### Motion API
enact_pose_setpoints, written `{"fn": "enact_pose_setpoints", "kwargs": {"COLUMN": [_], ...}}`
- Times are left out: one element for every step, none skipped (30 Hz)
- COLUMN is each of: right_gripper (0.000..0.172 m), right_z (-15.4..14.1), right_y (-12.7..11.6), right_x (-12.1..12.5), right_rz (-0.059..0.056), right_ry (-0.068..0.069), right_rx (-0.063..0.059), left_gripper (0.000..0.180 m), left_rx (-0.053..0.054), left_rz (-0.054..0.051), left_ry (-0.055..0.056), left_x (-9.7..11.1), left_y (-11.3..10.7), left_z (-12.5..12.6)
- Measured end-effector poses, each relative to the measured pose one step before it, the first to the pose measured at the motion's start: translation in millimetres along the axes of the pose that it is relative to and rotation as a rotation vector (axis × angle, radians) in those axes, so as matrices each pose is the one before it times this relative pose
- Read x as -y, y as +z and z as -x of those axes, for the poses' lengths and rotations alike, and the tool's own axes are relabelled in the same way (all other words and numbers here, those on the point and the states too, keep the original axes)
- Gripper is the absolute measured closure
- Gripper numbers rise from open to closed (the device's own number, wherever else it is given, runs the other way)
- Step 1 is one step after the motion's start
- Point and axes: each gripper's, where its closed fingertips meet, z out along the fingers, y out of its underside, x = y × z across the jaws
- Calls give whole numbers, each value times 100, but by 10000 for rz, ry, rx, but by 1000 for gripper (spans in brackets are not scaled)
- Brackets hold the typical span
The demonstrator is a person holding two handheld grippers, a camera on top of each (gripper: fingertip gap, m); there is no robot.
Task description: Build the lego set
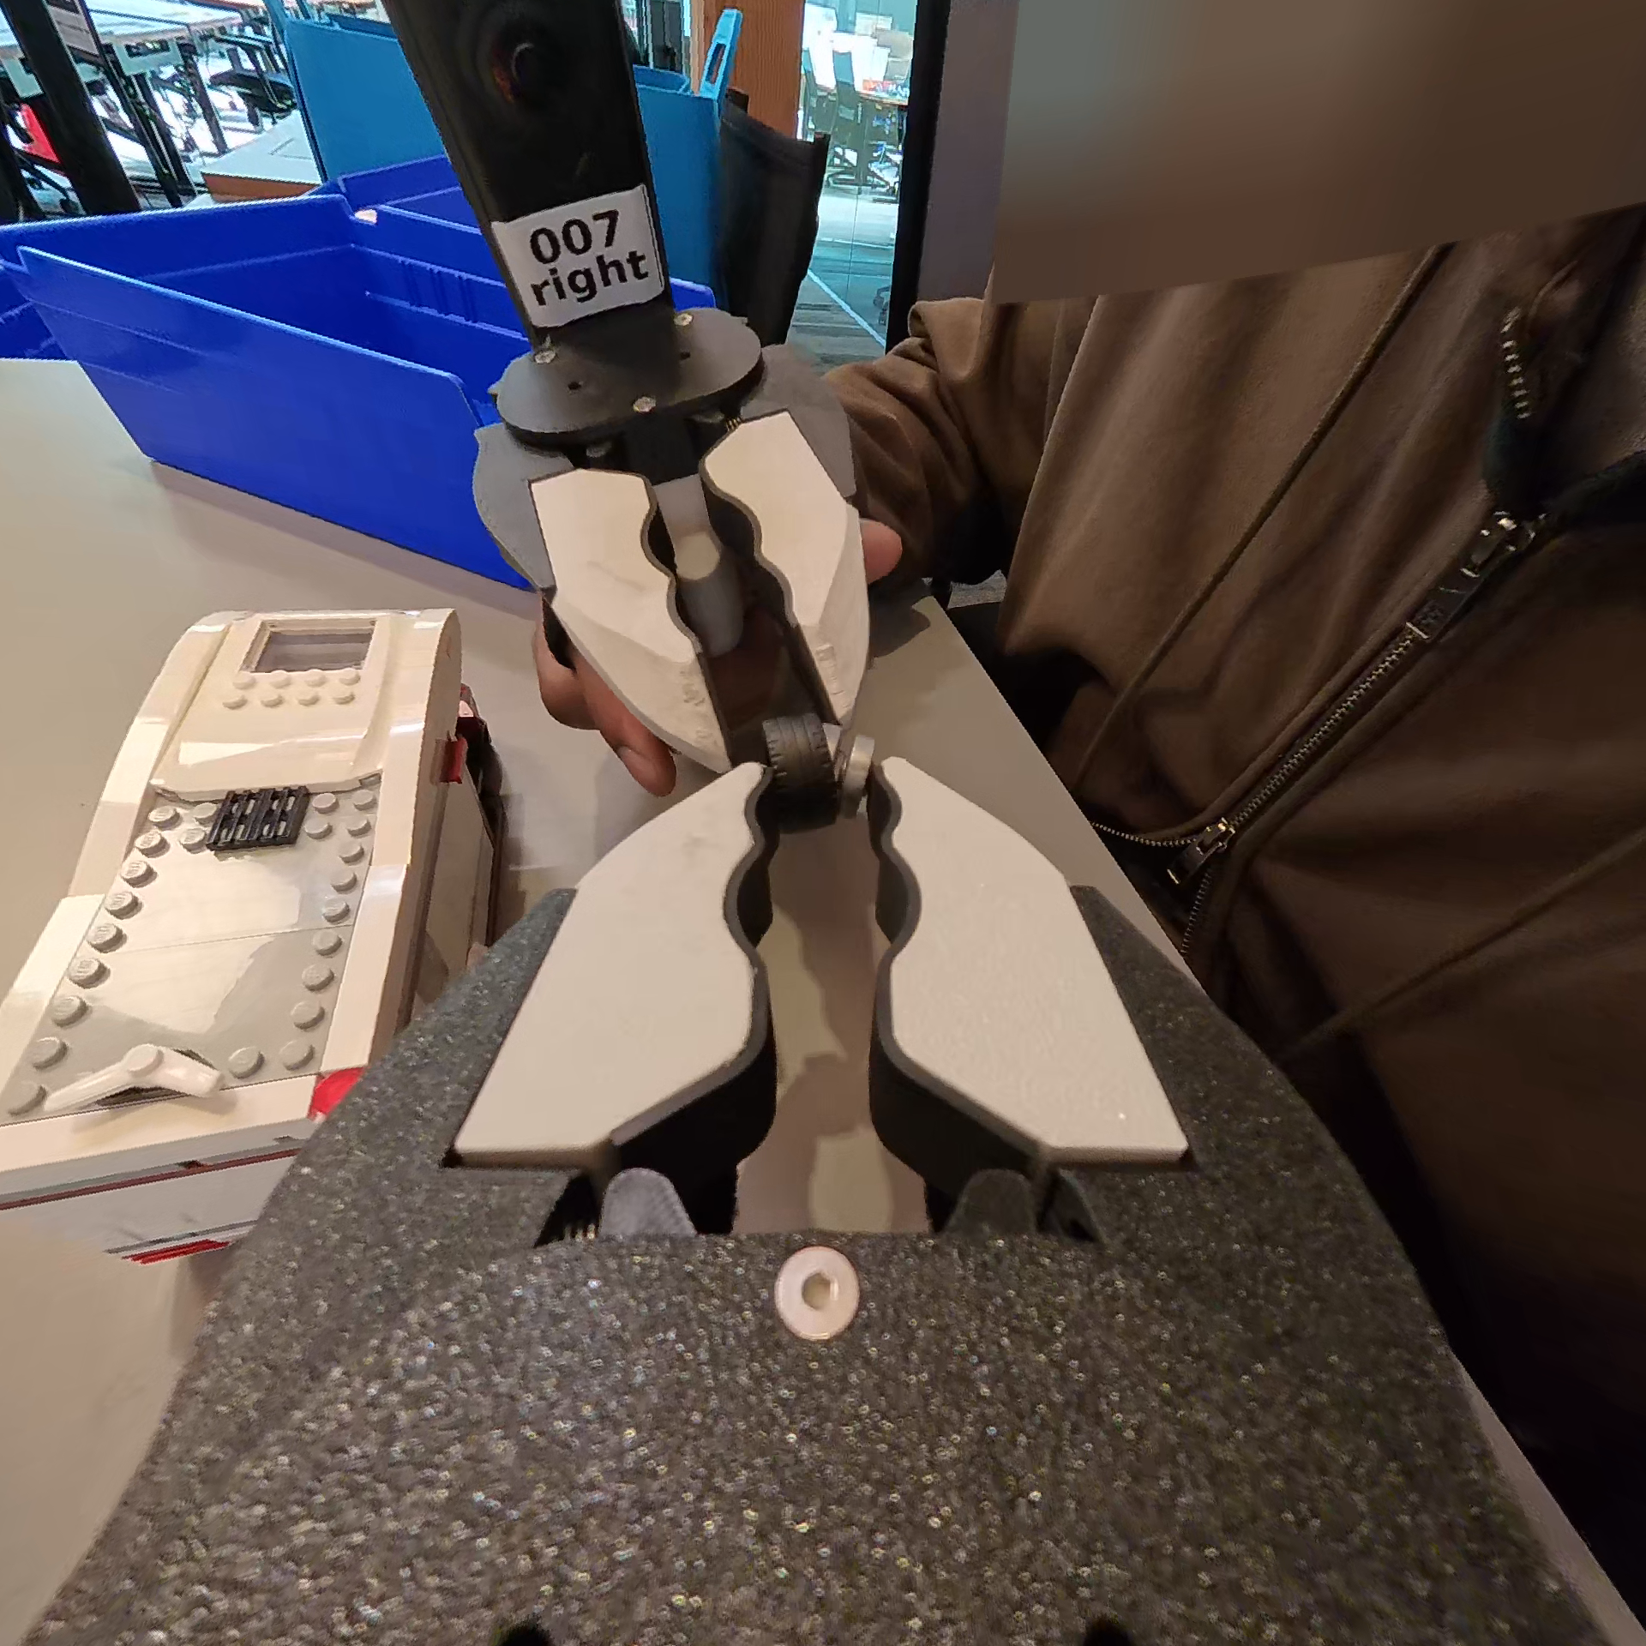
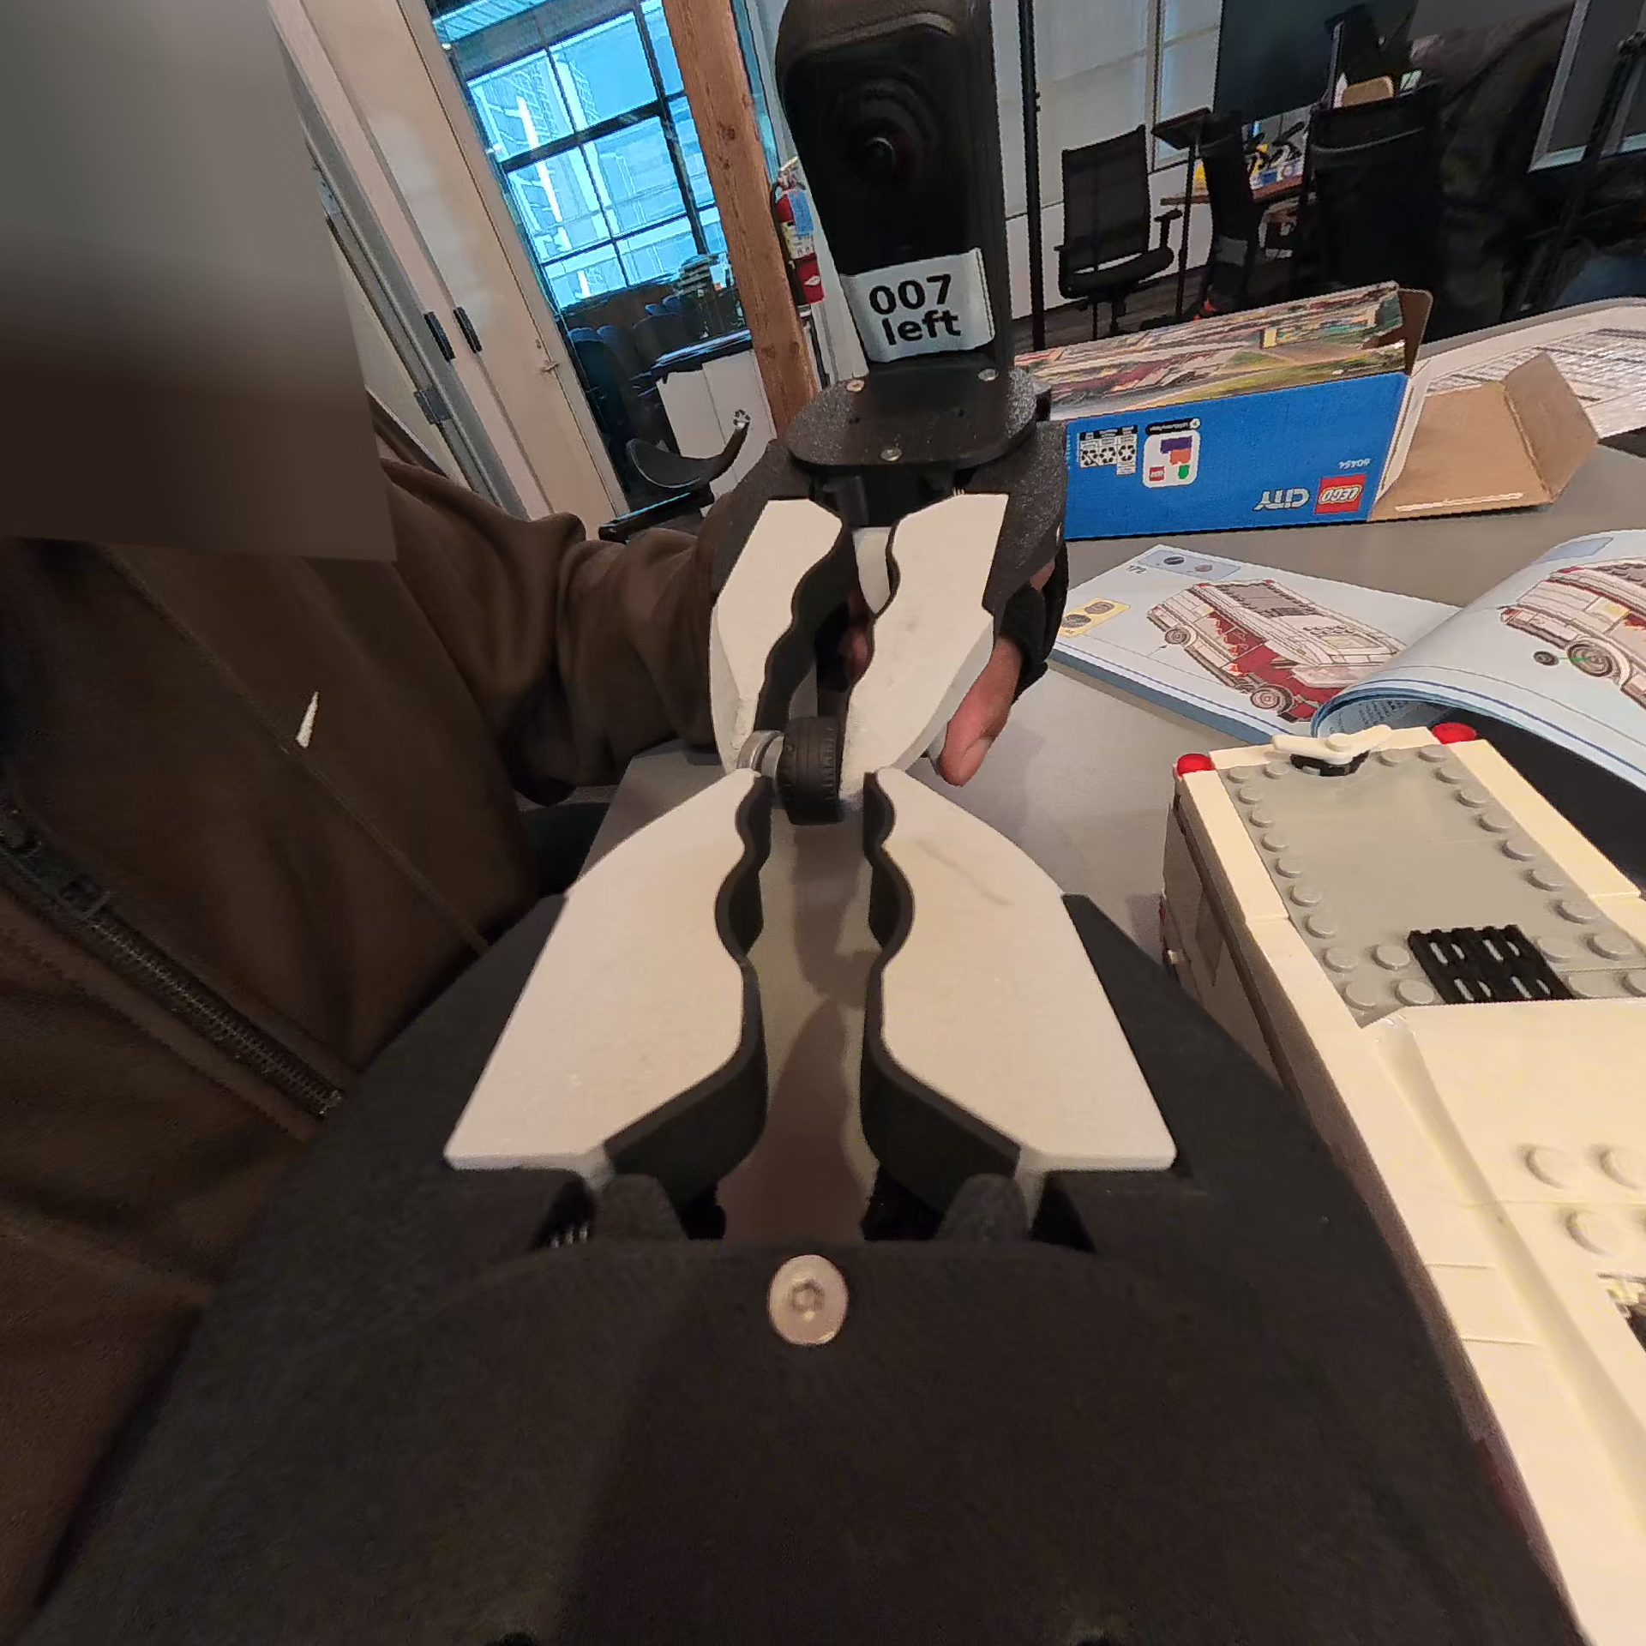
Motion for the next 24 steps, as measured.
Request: {"fn": "enact_pose_setpoints", "kwargs": {"right_gripper": [152,152,151,151,151,151,151,151,151,151,151,151,151,151,153,154,157,157,158,158,158,158,158,158], "right_z": [54,37,47,72,107,123,96,32,11,8,-23,-89,-118,-76,-42,-46,-42,-69,-19,-17,-21,-56,-84,-95], "right_y": [9,9,7,15,6,17,6,23,55,61,57,44,46,19,15,26,32,56,64,41,21,0,4,8], "right_x": [-30,-28,-20,-17,16,37,5,-52,-98,-102,-89,-99,-105,-66,-35,-34,-31,-50,-66,-63,-46,5,32,18], "right_rz": [8,1,-1,-4,-22,-29,-5,31,61,67,59,73,81,63,42,46,57,78,84,67,38,-2,-17,-7], "right_ry": [32,30,24,27,44,54,45,16,-18,-31,-37,-67,-100,-101,-72,-55,-66,-80,-73,-61,-48,-21,1,-10], "right_rx": [55,51,50,61,85,94,72,28,-6,-25,-62,-110,-139,-113,-86,-89,-102,-120,-97,-73,-58,-60,-60,-75], "left_gripper": [161,161,161,161,161,161,161,161,161,161,161,161,161,161,161,161,161,161,161,161,161,161,161,161], "left_rx": [-28,-36,-38,-25,-8,-25,-32,-48,-24,-12,8,24,40,27,32,75,26,17,21,12,15,7,5,21], "left_rz": [8,1,1,9,37,60,35,12,18,69,90,84,81,70,36,35,39,63,82,73,19,-25,-47,-29], "left_ry": [1,-3,-12,-5,-3,8,21,12,2,11,3,-19,-45,-42,-35,-43,-18,5,31,37,8,-40,-68,-65], "left_x": [-22,-14,-23,-22,-66,-108,-83,-32,-31,-99,-145,-132,-132,-122,-70,-63,-65,-86,-100,-84,-37,17,44,11], "left_y": [34,33,28,29,61,78,80,94,73,67,50,21,25,15,9,-10,-29,-30,4,26,12,-20,-25,-34], "left_z": [-54,-55,-50,-32,-19,-38,-65,-85,-36,-22,13,57,101,91,76,140,77,34,13,-11,22,57,71,94]}}
